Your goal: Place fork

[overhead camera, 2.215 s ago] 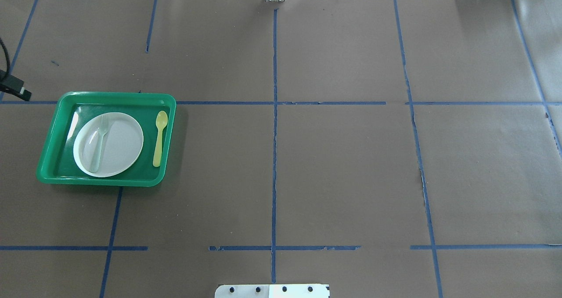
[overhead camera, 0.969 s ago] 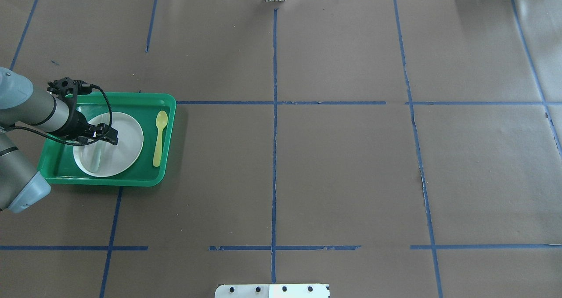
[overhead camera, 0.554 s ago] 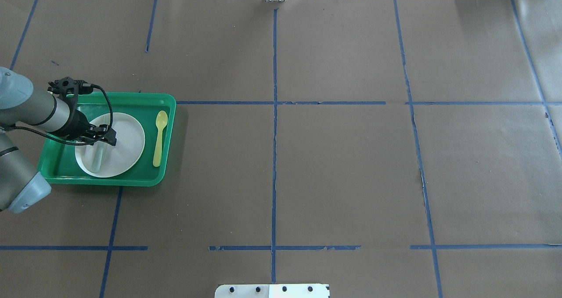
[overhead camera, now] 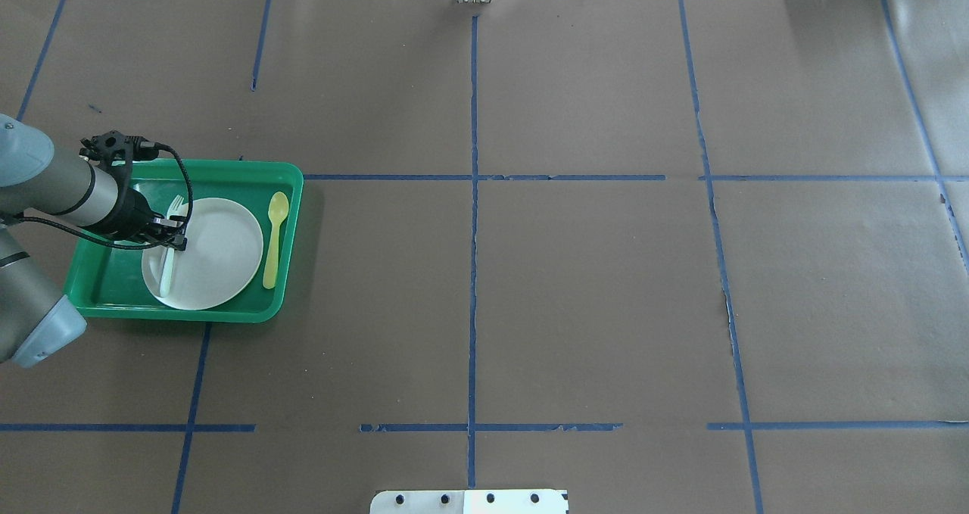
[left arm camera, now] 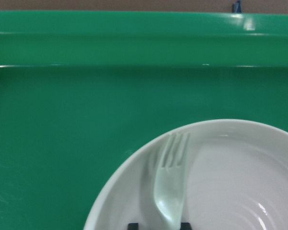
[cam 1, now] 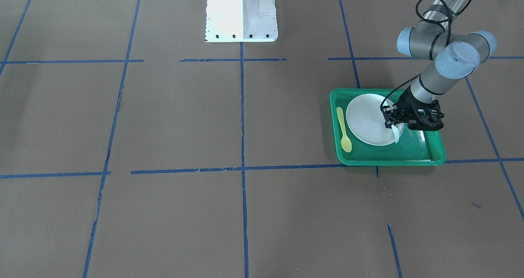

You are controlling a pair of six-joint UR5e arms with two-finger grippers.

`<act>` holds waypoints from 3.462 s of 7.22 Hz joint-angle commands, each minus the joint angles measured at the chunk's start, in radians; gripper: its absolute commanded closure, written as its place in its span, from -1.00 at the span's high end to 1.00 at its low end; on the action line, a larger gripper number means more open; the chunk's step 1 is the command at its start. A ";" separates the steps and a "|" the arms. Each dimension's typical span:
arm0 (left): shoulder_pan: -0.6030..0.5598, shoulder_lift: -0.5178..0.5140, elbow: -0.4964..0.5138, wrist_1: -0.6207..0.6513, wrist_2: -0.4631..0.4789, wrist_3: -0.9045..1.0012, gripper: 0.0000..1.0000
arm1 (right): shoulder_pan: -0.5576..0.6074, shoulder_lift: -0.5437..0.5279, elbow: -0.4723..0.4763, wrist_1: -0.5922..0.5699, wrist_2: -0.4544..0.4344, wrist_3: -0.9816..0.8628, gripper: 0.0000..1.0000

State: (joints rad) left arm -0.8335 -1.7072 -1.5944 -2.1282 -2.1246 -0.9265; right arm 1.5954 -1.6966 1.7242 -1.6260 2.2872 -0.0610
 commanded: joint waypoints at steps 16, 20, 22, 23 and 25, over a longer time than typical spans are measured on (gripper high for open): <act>-0.185 0.075 -0.042 0.000 -0.024 0.207 1.00 | 0.000 0.000 0.000 0.000 0.000 0.000 1.00; -0.499 0.109 -0.119 0.104 -0.159 0.672 1.00 | 0.000 0.000 0.000 0.000 0.000 0.000 1.00; -0.661 0.097 -0.121 0.443 -0.169 1.044 1.00 | 0.000 0.000 0.000 0.000 0.000 0.000 1.00; -0.749 0.087 -0.096 0.550 -0.169 1.187 1.00 | 0.000 0.000 0.000 0.000 0.000 0.001 1.00; -0.820 0.118 -0.044 0.632 -0.172 1.197 1.00 | 0.000 0.000 0.000 0.000 0.000 0.000 1.00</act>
State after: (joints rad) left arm -1.6067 -1.6040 -1.6686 -1.5679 -2.2951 0.2375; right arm 1.5953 -1.6966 1.7242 -1.6260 2.2872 -0.0603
